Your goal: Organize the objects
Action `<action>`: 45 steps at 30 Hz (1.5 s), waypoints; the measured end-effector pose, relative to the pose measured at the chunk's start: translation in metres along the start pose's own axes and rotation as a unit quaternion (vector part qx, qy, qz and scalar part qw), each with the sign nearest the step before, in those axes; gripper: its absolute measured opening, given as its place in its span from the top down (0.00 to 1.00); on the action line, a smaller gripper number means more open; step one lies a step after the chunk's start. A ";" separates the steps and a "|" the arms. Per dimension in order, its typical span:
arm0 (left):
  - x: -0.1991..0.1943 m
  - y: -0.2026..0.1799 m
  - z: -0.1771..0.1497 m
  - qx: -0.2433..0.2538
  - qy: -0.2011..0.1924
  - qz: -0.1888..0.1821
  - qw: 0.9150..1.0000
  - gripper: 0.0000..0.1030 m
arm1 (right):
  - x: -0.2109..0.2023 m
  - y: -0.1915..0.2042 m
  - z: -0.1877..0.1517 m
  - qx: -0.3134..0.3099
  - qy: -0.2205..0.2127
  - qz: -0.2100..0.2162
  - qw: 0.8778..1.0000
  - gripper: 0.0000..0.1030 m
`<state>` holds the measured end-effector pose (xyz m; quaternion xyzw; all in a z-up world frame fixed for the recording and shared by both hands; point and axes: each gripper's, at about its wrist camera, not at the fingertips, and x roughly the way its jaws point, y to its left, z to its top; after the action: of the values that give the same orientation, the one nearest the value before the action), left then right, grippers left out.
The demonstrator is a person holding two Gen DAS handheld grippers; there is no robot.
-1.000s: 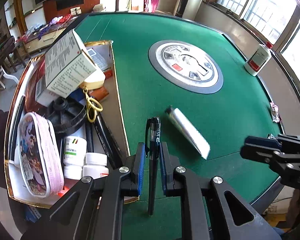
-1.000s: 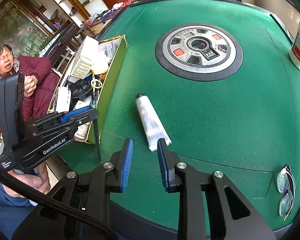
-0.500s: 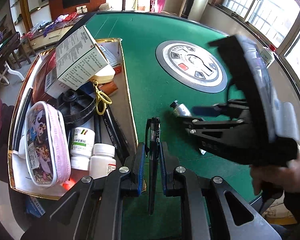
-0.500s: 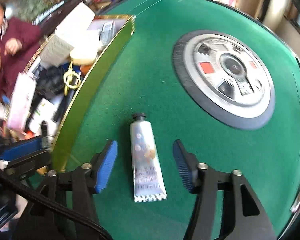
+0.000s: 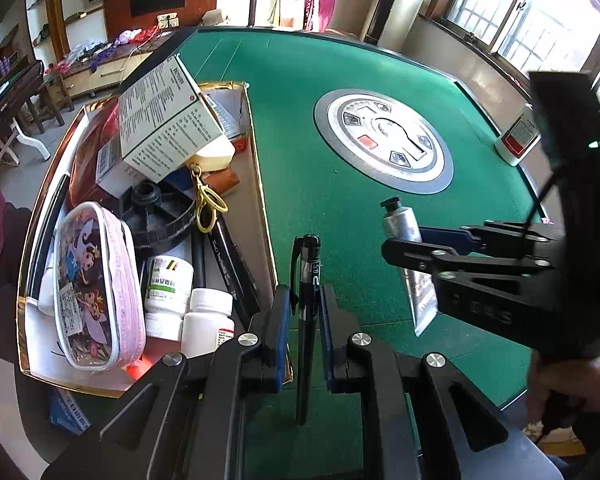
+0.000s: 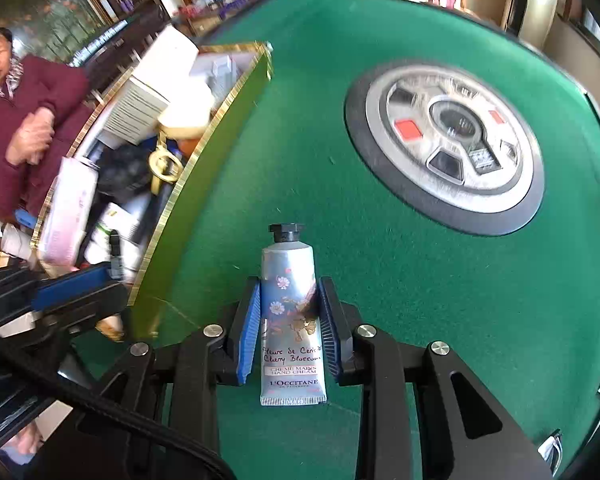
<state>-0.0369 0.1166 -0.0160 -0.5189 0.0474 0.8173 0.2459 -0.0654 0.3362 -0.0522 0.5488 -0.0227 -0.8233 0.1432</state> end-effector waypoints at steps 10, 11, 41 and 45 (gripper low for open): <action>-0.029 0.013 0.000 -0.010 -0.030 -0.009 0.999 0.89 | -0.029 0.046 0.011 -0.032 -0.033 0.029 0.999 0.75; -0.030 0.016 0.001 -0.013 -0.032 -0.010 0.999 0.89 | -0.030 0.050 0.014 -0.037 -0.034 0.033 0.998 0.75; -0.006 0.116 0.023 -0.073 -0.017 0.021 0.997 0.90 | 0.064 0.111 0.078 -0.027 0.035 0.077 0.996 0.70; -0.014 0.119 0.024 -0.081 -0.017 0.005 0.997 0.88 | 0.031 0.100 0.079 -0.040 0.003 0.079 0.996 0.42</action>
<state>-0.1055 0.0154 -0.0146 -0.5228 -0.0204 0.8284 0.2001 -0.1272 0.2233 -0.0295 0.5413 -0.0325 -0.8081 0.2299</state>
